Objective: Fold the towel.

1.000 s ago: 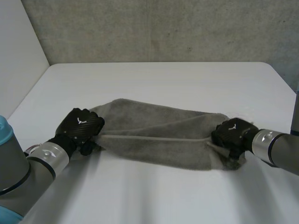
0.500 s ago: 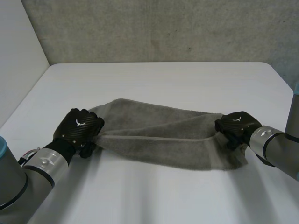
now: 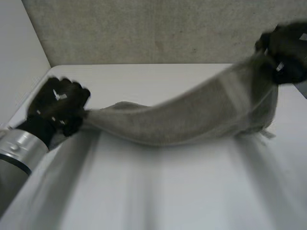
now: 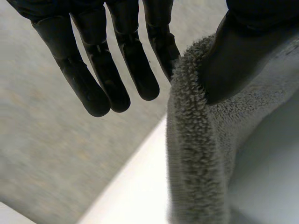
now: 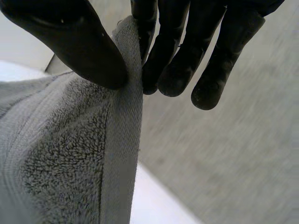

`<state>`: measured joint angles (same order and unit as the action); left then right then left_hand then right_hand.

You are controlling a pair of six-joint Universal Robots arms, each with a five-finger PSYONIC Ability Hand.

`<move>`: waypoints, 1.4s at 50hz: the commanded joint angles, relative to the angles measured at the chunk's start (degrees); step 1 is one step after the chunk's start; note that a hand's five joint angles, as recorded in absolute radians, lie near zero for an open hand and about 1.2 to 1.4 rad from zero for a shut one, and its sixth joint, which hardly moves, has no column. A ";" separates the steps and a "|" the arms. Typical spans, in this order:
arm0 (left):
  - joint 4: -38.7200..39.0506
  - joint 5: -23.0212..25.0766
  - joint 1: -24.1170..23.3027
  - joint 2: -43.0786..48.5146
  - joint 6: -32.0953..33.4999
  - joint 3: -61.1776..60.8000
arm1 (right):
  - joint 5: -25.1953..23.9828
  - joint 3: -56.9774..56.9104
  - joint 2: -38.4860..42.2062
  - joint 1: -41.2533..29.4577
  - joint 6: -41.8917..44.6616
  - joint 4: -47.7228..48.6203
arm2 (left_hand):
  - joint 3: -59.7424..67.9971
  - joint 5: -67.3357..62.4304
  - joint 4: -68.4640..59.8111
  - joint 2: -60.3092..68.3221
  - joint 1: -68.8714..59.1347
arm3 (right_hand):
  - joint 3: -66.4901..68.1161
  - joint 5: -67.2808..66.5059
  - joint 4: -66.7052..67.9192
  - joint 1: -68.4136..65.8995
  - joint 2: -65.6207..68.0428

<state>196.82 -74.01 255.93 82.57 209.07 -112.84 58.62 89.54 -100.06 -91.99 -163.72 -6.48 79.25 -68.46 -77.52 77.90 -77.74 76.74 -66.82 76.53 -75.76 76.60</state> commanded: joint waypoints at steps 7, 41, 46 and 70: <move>-12.95 0.00 -0.08 -0.83 0.19 13.78 | 0.08 -19.48 11.44 -0.46 10.13 -21.71 | 0.75 -1.54 -2.48 2.10 -2.26 | 3.26 -3.18 3.47 -4.24 3.40; 8.93 -5.80 -3.42 30.64 3.38 72.48 | 13.81 -37.67 21.12 -9.09 -12.94 25.15 | 0.75 -1.54 -2.48 2.10 -2.26 | 3.26 -3.18 3.47 -4.24 3.40; 5.96 -5.71 -2.37 30.46 1.34 67.25 | 9.95 -38.21 23.24 -9.17 -9.44 17.58 | 0.75 -1.54 -2.48 2.10 -2.26 | 3.26 -3.18 3.47 -4.24 3.40; 26.68 7.12 3.70 30.45 7.46 4.93 | -0.62 -1.86 34.31 -9.17 14.00 17.91 | 0.75 -1.54 -2.48 2.10 -2.26 | 3.26 -3.18 3.47 -4.24 3.40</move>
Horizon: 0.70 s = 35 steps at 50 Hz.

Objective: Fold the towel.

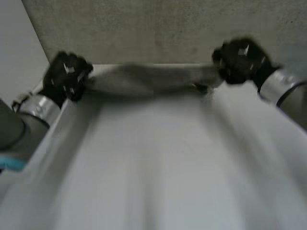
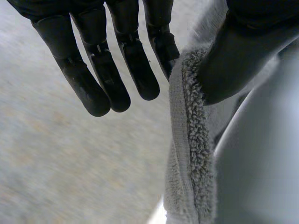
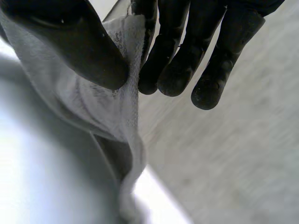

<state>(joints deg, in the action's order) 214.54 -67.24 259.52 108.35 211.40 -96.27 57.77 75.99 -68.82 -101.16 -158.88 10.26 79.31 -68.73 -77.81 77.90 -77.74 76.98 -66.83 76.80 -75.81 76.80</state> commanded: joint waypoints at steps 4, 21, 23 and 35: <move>8.80 0.27 0.54 5.30 9.72 -14.82 | 0.23 19.26 1.67 0.70 15.43 1.34 | 0.69 -1.27 -2.19 2.10 -2.26 | 3.02 -3.17 3.20 -4.19 3.20; 9.76 0.10 3.01 7.31 11.66 -16.41 | 2.34 31.67 -11.08 12.91 -1.25 13.90 | 0.69 -1.27 -2.19 2.10 -2.26 | 3.02 -3.17 3.20 -4.19 3.20; 9.76 0.10 3.01 7.58 11.67 -16.32 | 2.34 31.32 -10.46 13.27 -1.70 14.26 | 0.69 -1.27 -2.19 2.10 -2.26 | 3.02 -3.17 3.20 -4.19 3.20; 9.41 -0.78 4.05 6.97 11.75 -17.81 | 6.20 30.36 -6.77 13.53 -1.26 14.52 | -36.46 35.88 34.96 -35.05 34.90 | 3.02 -3.17 3.20 -4.19 3.20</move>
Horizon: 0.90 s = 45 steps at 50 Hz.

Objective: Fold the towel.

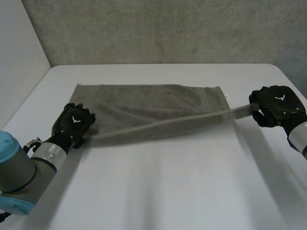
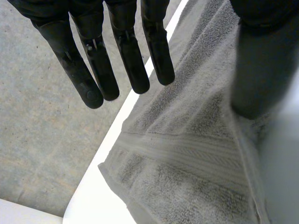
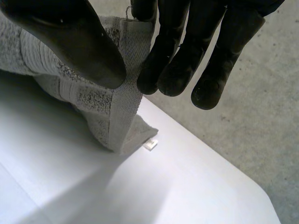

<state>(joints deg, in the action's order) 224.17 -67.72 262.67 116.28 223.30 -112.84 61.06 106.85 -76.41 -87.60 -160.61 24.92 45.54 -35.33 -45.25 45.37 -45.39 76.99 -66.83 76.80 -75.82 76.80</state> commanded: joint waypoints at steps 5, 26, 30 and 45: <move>-0.75 -0.66 2.49 -1.76 -0.23 -1.86 | 6.61 -1.12 0.73 0.41 0.21 0.04 | 0.14 -0.36 -0.44 0.32 -0.30 | 3.01 -3.17 3.20 -4.18 3.20; -14.20 0.57 4.08 -1.67 -0.94 -0.80 | 7.32 -1.47 1.35 -0.29 0.65 -0.93 | 8.24 -8.45 -8.53 8.42 -8.39 | 3.01 -3.17 3.20 -4.18 3.20; -14.73 0.49 4.08 -1.41 -1.02 -0.10 | 7.32 -1.38 1.96 -0.38 0.65 -1.01 | 2.69 -2.91 -2.98 2.87 -2.85 | 3.01 -3.17 3.20 -4.18 3.20; -14.91 0.05 4.96 -1.14 -1.73 1.39 | 7.32 -1.21 2.05 -0.38 0.65 -1.01 | 6.22 -6.44 -6.51 6.40 -6.37 | 3.01 -3.17 3.20 -4.18 3.20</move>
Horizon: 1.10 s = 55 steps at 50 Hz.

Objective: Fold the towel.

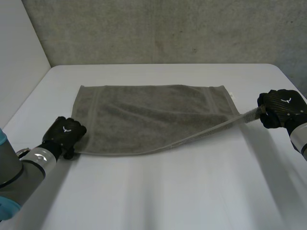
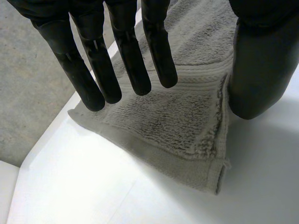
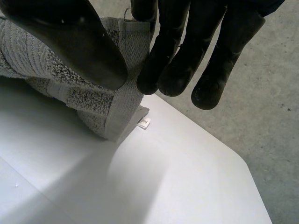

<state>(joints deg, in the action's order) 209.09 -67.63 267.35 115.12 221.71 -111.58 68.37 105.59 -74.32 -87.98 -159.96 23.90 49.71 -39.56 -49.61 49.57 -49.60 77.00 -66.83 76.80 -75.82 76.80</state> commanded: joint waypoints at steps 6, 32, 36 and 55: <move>0.26 -0.04 0.28 1.50 -1.54 0.83 | 0.09 0.14 0.05 0.01 -0.01 0.01 | 6.74 -6.89 -6.84 6.88 -6.84 | 3.00 -3.17 3.20 -4.18 3.20; -10.64 2.50 5.02 -26.97 -13.50 -7.07 | -9.48 -9.70 -6.71 2.37 18.24 -36.78 | 30.29 -30.44 -30.39 30.43 -30.40 | 3.00 -3.17 3.20 -4.18 3.20; -15.80 6.09 7.82 -34.15 -13.67 -9.70 | -9.66 -9.09 -6.89 4.13 25.18 -43.38 | 30.29 -30.44 -30.39 30.43 -30.40 | 3.00 -3.17 3.20 -4.18 3.20; -28.41 25.18 24.89 -44.21 -15.61 -10.60 | -26.80 -12.77 -16.30 21.01 33.84 -60.37 | 30.29 -30.44 -30.39 30.43 -30.40 | 3.00 -3.17 3.20 -4.18 3.20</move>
<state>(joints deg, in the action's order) 179.23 -44.37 289.66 69.49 206.34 -122.87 47.20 95.10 -90.29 -70.73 -124.87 -35.47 78.89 -68.14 -77.68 77.69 -77.43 76.98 -66.78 76.80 -75.82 76.80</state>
